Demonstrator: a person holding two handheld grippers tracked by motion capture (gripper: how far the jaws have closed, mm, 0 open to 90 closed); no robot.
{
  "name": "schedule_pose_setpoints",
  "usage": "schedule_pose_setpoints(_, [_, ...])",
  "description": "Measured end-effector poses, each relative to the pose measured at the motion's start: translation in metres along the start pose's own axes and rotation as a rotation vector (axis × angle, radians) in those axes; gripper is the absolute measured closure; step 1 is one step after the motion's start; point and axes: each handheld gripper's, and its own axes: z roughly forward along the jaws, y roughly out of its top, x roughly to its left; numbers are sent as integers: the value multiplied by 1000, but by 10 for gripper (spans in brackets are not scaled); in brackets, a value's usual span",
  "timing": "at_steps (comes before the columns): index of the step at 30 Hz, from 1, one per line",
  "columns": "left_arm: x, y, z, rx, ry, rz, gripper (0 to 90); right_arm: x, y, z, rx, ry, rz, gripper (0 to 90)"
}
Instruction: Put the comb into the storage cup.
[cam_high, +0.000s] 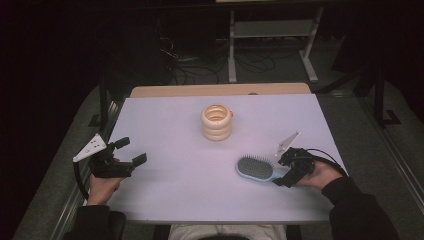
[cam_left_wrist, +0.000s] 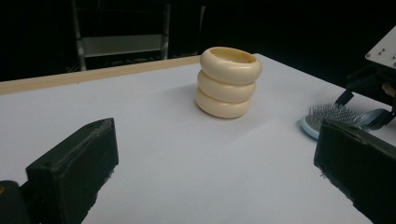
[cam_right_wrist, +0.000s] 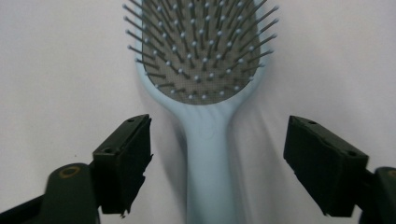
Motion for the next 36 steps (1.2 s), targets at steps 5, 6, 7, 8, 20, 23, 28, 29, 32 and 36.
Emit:
schedule_pose_setpoints(5, [0,0,0,1,0,2,0,1,0,2,7,6,-9,296])
schedule_pose_setpoints(6, [0,0,0,1,0,2,0,1,0,2,7,6,-9,296])
schedule_pose_setpoints(7, [0,0,0,1,-1,0,0,2,-1,3,12,4,-12,320])
schedule_pose_setpoints(8, [0,0,0,1,-1,0,0,2,-1,3,12,4,-12,320])
schedule_pose_setpoints(20, [0,0,0,0,-1,0,0,5,-2,4,19,-5,-64,535])
schedule_pose_setpoints(23, [0,0,0,1,-1,2,0,6,-2,5,26,0,-69,584])
schedule_pose_setpoints(28, [0,0,0,2,-3,4,0,7,-1,4,26,-2,-76,650])
schedule_pose_setpoints(29, [0,0,0,2,-4,5,0,7,-1,4,26,-2,-76,650])
schedule_pose_setpoints(32, [0,0,0,1,-3,5,0,6,-2,4,27,3,-60,661])
schedule_pose_setpoints(36, [0,0,1,3,-4,4,0,6,-2,4,26,4,-53,667])
